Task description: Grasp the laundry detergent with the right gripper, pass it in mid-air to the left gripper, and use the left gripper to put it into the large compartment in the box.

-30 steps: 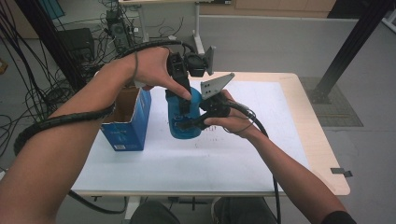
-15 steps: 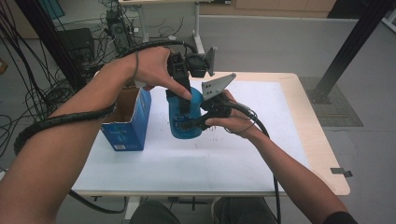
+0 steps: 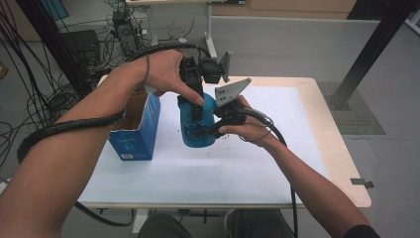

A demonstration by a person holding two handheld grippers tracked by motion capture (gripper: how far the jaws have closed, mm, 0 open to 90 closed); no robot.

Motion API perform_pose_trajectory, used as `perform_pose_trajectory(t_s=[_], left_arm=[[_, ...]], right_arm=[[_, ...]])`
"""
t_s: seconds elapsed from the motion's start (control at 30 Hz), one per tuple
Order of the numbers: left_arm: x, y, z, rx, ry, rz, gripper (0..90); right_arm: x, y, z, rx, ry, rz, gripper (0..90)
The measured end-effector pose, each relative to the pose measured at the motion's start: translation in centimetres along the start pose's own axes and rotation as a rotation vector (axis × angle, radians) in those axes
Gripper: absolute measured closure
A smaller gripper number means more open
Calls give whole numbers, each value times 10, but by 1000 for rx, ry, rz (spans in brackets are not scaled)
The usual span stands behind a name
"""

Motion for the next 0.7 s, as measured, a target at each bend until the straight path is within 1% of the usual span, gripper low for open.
perform_pose_trajectory(t_s=[0.1, 0.17, 0.23, 0.27, 0.37, 0.6, 0.7], left_arm=[[0, -1, 1, -7, 0, 0, 361], [0, -1, 0, 0, -1, -5, 362], [1, -1, 1, -5, 2, 2, 362], [1, -1, 1, 0, 3, 0, 363], [1, -1, 0, -6, 5, 0, 363], [1, 1, -3, -4, 3, -14, 364], [1, 1, -4, -16, 1, -13, 363]], right_arm=[[-1, -1, 0, -1, 0, -3, 439], [-1, -1, 0, 0, 0, -2, 439], [-1, -2, 1, 2, -1, -3, 438], [-1, -2, 1, 2, -4, -5, 438], [-2, -2, 0, 4, -2, -8, 438], [-1, 0, 0, 13, -7, -4, 437], [0, 1, 1, 13, -8, -4, 437]])
Point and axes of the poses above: each handheld gripper's, and its own axes: y roughly backward along the jaws, z roughly out of its underside, x roughly to its right, the point moved 6 cm from there along -y, roughly forward along the jaws, and after that the axes turned 4 degrees about z, right-handed, at the moved point
